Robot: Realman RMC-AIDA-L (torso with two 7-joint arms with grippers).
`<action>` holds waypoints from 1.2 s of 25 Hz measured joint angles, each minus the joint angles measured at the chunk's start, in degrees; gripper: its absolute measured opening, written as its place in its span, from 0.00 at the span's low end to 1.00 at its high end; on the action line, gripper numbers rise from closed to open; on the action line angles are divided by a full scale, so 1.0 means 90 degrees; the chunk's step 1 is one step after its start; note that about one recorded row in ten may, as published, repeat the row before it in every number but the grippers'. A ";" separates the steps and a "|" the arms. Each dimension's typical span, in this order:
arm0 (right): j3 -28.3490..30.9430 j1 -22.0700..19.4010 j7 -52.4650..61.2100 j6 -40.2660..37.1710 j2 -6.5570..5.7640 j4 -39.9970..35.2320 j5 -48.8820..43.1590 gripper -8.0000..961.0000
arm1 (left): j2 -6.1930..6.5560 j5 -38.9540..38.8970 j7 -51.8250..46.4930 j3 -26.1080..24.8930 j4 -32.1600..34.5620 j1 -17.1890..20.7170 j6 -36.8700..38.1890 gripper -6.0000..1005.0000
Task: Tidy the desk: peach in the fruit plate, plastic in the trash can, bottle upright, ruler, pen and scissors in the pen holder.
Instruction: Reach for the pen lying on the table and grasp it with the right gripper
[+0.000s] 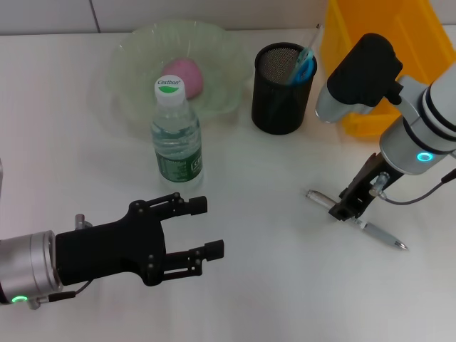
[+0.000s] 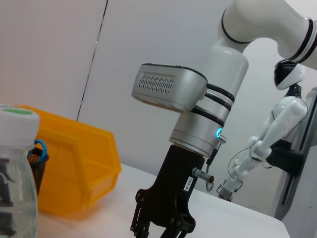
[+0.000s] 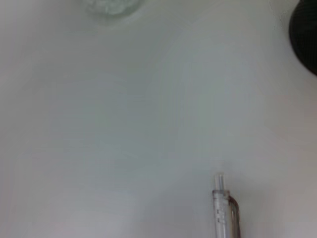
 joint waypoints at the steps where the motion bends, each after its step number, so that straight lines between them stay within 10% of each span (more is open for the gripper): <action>1: -0.0029 0.0002 0.0001 0.0011 0.0000 -0.0001 0.0000 0.38 | 0.0000 0.0000 0.0007 -0.0003 -0.0001 0.0000 -0.0003 0.77; 15: -0.0023 -0.0061 0.0000 0.0065 0.0000 -0.0101 0.0022 0.12 | 0.0005 0.0000 0.0076 -0.0034 -0.0015 0.0007 -0.0019 0.77; 30: 0.0318 -0.0257 -0.0128 -0.0244 0.0007 -0.0526 0.0023 0.09 | 0.0010 0.0000 0.0077 -0.0007 -0.0015 0.0035 -0.0009 0.77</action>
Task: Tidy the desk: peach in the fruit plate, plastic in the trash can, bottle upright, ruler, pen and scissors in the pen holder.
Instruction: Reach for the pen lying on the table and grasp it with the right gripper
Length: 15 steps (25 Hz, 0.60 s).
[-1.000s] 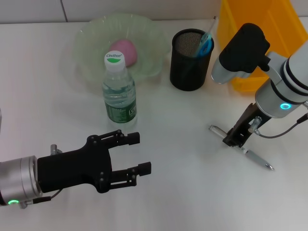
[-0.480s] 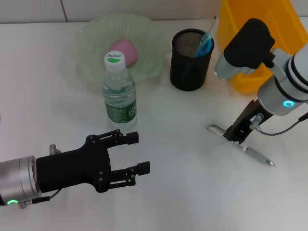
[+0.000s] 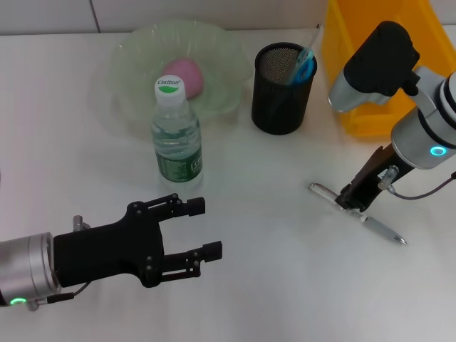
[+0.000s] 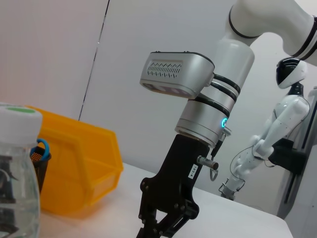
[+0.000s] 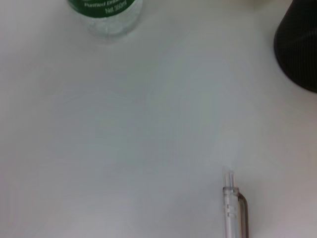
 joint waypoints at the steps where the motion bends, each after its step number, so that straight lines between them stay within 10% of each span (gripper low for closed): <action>1: -0.0014 0.0000 0.0010 0.0005 -0.0001 0.0002 -0.0010 0.10 | 0.0000 0.0000 0.0000 0.0001 0.0000 -0.0001 0.0000 0.77; 15: -0.0113 -0.0003 0.0058 0.0253 0.0006 0.0210 -0.0055 0.32 | 0.0000 0.0000 0.0000 0.0003 0.0000 -0.0020 0.0006 0.77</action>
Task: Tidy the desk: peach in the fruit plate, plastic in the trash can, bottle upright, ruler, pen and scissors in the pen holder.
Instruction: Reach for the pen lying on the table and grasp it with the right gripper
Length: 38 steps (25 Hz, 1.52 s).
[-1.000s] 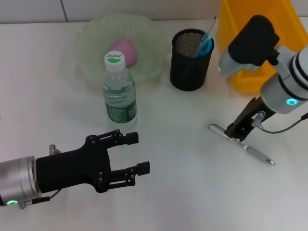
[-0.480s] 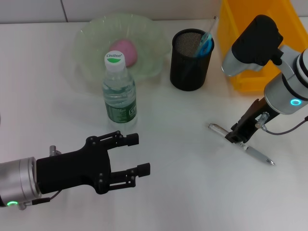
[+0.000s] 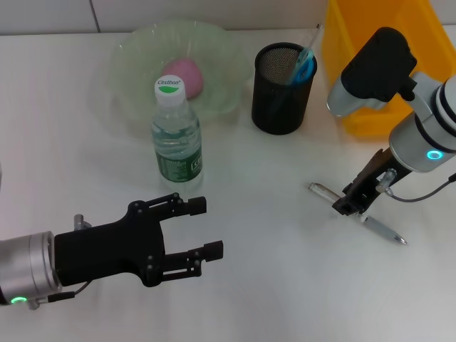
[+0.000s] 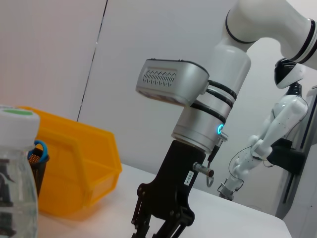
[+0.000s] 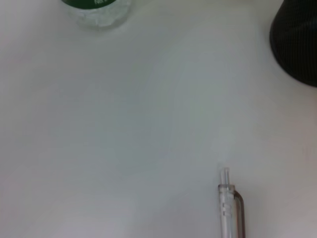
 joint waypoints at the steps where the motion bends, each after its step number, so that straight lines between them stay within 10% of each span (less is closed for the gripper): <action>1: -0.0034 0.0007 0.0015 0.0027 0.0000 0.0032 -0.0012 0.32 | 0.0000 0.0000 0.0000 0.0000 0.0000 -0.0005 0.0007 0.77; 26: 0.0286 -0.0352 -0.0209 -0.0052 0.0016 -0.0762 0.0258 0.14 | -0.0002 0.0001 0.0010 -0.0023 0.0000 0.0032 -0.0003 0.77; 34: 0.2956 -0.0998 -0.2507 -0.0058 -0.0035 -0.0774 0.3829 0.14 | 0.0001 0.0000 0.0020 -0.0029 0.0000 0.0023 0.0006 0.77; 38: 0.3647 -0.1102 -0.4713 0.0373 -0.0037 0.1155 0.6664 0.14 | -0.0006 -0.0016 0.0020 -0.0012 0.0011 -0.0025 0.0014 0.77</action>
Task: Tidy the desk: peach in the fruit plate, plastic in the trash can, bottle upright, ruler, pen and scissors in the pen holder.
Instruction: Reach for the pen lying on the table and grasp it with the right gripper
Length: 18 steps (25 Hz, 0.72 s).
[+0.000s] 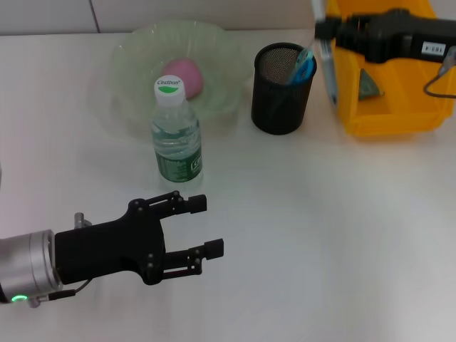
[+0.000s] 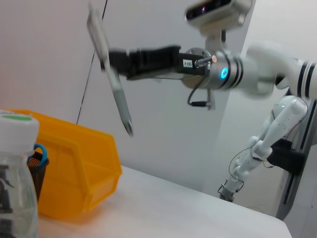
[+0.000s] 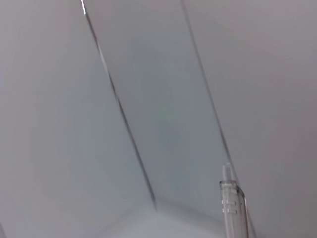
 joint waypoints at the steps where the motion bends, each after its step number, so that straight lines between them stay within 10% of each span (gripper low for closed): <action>1: 0.0000 0.0000 0.0000 0.0000 0.0000 0.0000 0.0000 0.15 | 0.0000 0.0000 0.0000 0.0000 0.0000 0.0000 0.0000 0.77; 10: -0.0028 0.1145 -0.5368 0.0377 0.0052 0.4796 0.3890 0.20 | -0.0003 -0.0024 0.0000 -0.0025 -0.0001 -0.0020 0.0018 0.77; 18: -0.0036 0.1816 -0.6655 0.0924 0.0067 0.5924 0.4353 0.25 | -0.0003 -0.0024 0.0027 -0.0018 -0.0007 -0.0016 0.0022 0.77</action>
